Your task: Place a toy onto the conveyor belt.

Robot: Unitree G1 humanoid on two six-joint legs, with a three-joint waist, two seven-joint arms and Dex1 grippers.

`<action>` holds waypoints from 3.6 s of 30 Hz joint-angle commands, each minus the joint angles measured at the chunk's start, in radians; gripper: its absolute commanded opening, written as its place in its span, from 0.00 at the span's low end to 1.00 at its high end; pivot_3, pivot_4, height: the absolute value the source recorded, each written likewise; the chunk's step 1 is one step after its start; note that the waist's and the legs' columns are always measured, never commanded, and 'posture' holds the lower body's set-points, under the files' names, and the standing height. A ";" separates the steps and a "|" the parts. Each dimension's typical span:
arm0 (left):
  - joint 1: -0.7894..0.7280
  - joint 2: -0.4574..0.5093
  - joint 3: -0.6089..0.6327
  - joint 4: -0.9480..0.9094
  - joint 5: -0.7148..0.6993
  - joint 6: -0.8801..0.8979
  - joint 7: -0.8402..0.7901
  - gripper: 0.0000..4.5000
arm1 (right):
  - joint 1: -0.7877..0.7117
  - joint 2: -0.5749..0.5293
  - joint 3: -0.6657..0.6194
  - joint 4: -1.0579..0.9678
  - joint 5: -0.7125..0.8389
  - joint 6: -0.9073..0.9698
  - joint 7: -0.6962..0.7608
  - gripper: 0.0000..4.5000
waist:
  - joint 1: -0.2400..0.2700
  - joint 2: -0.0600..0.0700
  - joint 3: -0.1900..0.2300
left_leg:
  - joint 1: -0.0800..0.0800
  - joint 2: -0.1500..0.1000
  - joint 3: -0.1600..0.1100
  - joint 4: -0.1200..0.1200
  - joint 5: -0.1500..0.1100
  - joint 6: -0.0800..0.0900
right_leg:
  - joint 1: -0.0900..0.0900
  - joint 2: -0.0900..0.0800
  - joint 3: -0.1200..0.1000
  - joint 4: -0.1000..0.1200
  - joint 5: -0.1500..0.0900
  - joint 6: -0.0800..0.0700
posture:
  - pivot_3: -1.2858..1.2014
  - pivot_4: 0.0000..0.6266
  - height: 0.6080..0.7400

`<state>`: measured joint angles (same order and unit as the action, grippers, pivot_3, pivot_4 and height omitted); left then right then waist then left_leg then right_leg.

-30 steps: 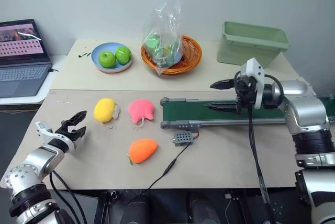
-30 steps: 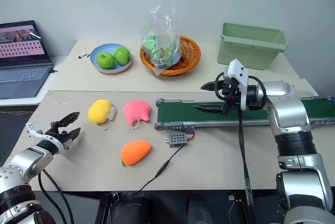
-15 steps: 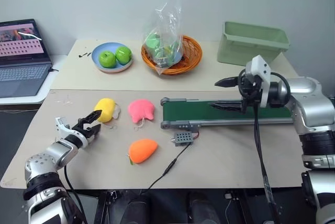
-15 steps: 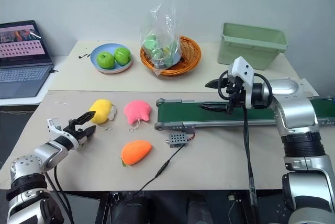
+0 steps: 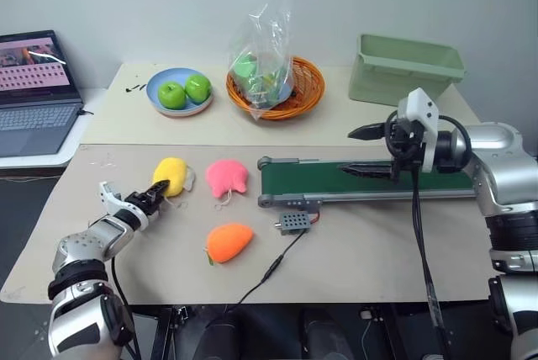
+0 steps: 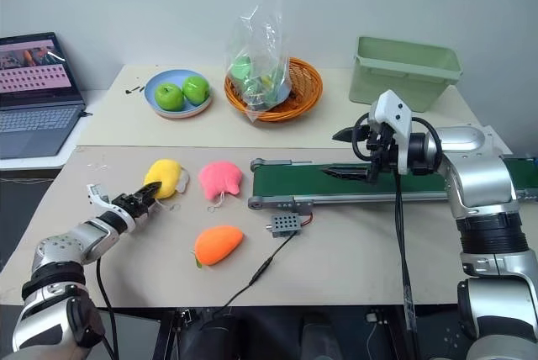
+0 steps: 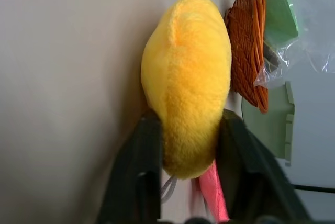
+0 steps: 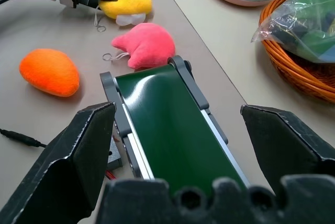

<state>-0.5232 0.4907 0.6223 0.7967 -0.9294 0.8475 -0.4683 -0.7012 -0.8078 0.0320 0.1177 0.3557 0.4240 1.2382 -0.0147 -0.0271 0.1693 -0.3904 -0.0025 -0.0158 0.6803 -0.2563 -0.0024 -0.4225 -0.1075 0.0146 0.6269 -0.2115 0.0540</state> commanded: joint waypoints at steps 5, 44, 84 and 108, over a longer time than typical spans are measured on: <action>0.004 0.004 -0.098 -0.221 0.121 -0.130 -0.092 0.19 | -0.016 -0.015 -0.016 -0.036 0.002 0.008 -0.006 1.00 | 0.000 0.000 0.000 | 0.000 0.000 0.000 0.000 0.000 0.000 | 0.000 0.000 0.000 0.000 0.000 0.000 | 0.52 0.24 1.00; -0.451 -0.017 -1.285 0.026 1.963 -1.568 0.788 0.19 | 0.186 -0.018 -0.142 -0.220 0.053 0.082 -0.162 1.00 | 0.021 -0.001 0.001 | -0.008 0.000 0.002 0.001 0.000 0.001 | -0.003 0.000 -0.002 0.000 0.002 0.003 | 0.52 0.24 1.00; -0.108 0.165 -0.682 -0.841 0.586 -0.424 -0.493 0.99 | 0.086 -0.044 -0.075 -0.168 0.049 0.031 -0.095 1.00 | -0.016 0.000 0.001 | -0.005 0.001 0.000 0.005 -0.001 0.002 | -0.002 0.001 0.000 0.000 0.002 0.004 | 0.52 0.24 1.00; -0.009 0.091 -0.517 -1.056 0.315 -0.210 -0.369 0.99 | -0.061 0.031 -0.012 -0.047 0.039 -0.004 0.009 1.00 | 0.001 0.000 0.001 | -0.005 0.001 0.000 0.005 -0.001 0.002 | -0.001 0.001 0.000 0.000 0.002 0.003 | 0.52 0.24 1.00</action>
<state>-0.5042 0.5801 0.0998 -0.2483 -0.6041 0.6528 -0.8345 -0.7346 -0.7703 0.0342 0.0816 0.3944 0.4456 1.2401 -0.0140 -0.0276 0.1699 -0.3950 -0.0017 -0.0157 0.6853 -0.2570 -0.0006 -0.4234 -0.1066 0.0147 0.6270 -0.2096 0.0573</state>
